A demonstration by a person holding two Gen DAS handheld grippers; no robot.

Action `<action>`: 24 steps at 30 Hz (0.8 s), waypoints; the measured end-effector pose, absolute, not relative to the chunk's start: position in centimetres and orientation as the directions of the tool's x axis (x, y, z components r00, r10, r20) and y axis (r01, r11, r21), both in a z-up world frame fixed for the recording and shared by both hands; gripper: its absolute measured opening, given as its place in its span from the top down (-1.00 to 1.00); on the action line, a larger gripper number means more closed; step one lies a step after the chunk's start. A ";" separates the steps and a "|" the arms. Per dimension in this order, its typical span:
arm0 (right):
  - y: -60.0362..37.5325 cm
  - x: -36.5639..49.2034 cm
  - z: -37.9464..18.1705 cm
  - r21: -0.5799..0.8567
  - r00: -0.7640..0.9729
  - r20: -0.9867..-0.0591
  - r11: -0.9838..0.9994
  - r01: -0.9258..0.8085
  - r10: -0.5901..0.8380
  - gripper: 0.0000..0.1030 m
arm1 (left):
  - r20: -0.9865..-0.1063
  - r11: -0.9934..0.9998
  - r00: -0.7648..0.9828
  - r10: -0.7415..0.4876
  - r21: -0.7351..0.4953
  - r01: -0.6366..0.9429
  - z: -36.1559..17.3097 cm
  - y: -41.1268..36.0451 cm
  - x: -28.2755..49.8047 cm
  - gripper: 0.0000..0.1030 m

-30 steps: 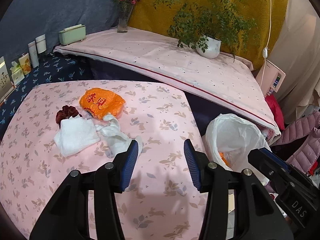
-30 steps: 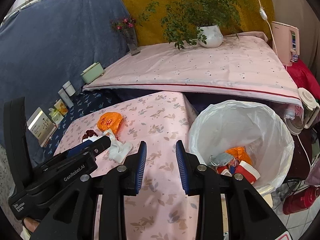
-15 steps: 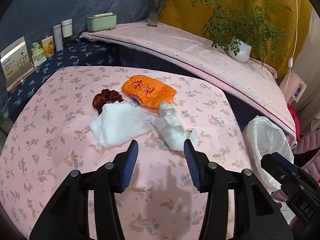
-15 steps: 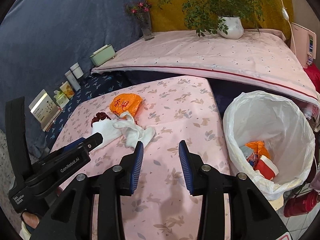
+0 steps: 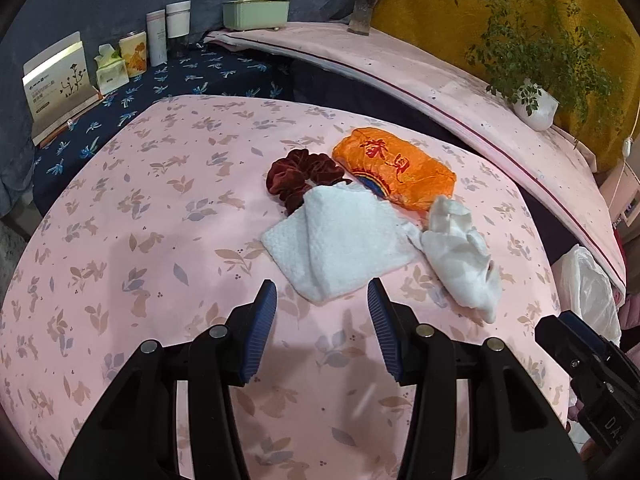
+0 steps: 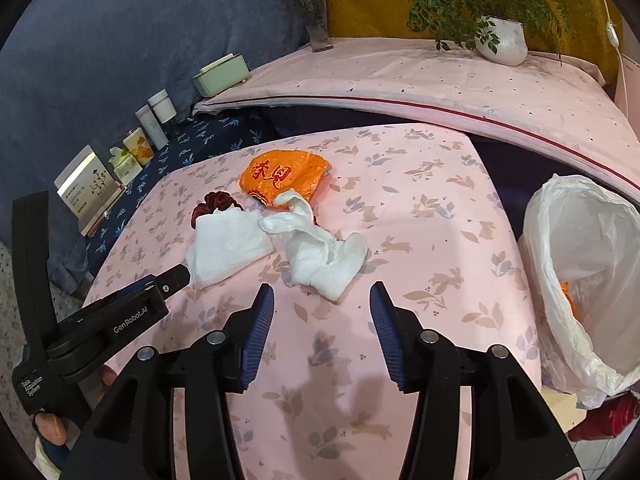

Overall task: Collect trash
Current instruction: 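Grasp the white towel with the left tool while the right tool grasps the white glove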

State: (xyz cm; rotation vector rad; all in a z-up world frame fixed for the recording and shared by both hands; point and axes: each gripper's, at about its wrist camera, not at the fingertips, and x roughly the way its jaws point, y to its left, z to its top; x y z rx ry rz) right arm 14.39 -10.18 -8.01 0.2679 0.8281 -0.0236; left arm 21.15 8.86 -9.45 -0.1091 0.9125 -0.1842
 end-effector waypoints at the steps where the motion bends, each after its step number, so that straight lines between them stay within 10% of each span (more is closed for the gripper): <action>1: -10.0 14.9 -8.2 0.225 0.674 -0.734 0.966 0.125 0.084 0.01 | -0.777 0.979 0.596 -0.204 -0.174 0.108 -9.6 9.0 21.5 0.12; 10: -8.8 19.4 -11.2 0.222 0.636 -0.767 0.965 0.139 0.085 0.01 | -0.794 0.975 0.567 -0.222 -0.192 0.112 -11.5 8.8 24.7 -0.28; 24: -8.8 22.3 -13.8 0.204 0.630 -0.773 0.968 0.147 0.068 0.05 | -0.778 0.977 0.592 -0.213 -0.169 0.129 -13.8 6.9 26.5 -0.30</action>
